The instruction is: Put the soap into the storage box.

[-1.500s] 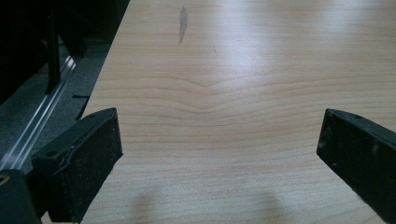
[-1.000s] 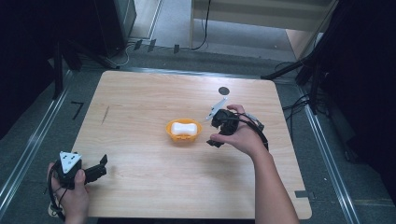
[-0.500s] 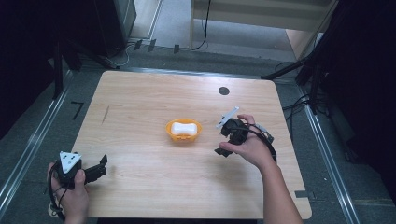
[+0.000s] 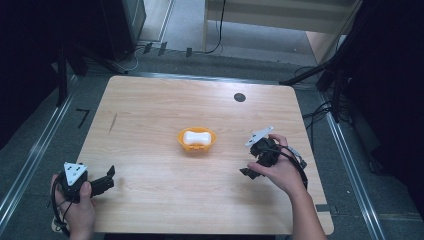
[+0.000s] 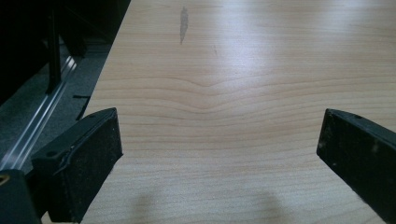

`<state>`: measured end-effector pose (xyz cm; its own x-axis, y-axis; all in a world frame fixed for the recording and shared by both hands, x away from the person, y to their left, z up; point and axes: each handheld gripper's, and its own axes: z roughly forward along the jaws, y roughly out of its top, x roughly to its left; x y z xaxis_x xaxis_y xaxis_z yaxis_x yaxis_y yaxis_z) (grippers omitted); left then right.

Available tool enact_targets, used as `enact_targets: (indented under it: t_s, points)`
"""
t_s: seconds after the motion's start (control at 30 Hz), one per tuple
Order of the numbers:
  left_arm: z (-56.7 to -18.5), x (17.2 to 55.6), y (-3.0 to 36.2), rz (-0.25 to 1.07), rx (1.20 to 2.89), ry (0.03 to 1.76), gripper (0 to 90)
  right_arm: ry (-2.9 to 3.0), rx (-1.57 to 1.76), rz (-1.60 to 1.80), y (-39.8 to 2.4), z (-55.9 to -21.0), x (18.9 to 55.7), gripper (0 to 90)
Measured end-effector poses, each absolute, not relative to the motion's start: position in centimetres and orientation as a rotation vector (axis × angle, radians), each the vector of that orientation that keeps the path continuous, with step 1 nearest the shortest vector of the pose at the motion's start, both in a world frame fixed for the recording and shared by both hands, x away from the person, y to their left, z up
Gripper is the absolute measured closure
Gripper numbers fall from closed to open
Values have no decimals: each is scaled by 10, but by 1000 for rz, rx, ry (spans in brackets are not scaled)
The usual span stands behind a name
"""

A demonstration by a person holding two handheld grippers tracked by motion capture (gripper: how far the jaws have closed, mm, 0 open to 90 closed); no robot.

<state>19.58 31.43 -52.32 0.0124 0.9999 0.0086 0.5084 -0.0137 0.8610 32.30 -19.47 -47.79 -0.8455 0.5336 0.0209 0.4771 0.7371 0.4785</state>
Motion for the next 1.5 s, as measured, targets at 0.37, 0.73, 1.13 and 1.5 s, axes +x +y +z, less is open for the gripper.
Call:
enact_targets:
  t_s: [0.37,0.73,1.13,1.5]
  points:
    - [-523,195,314,915,1604,1569,3,2756,899,758,-220,-488,304,3]
    - [-523,195,314,914,1606,1571,3,2704,965,830,-243,-499,287,0]
    - [-523,195,313,918,1610,1569,3,2631,1058,861,-275,-512,264,0]
    - [-523,195,313,921,1609,1561,3,2532,1131,960,-306,-523,242,0]
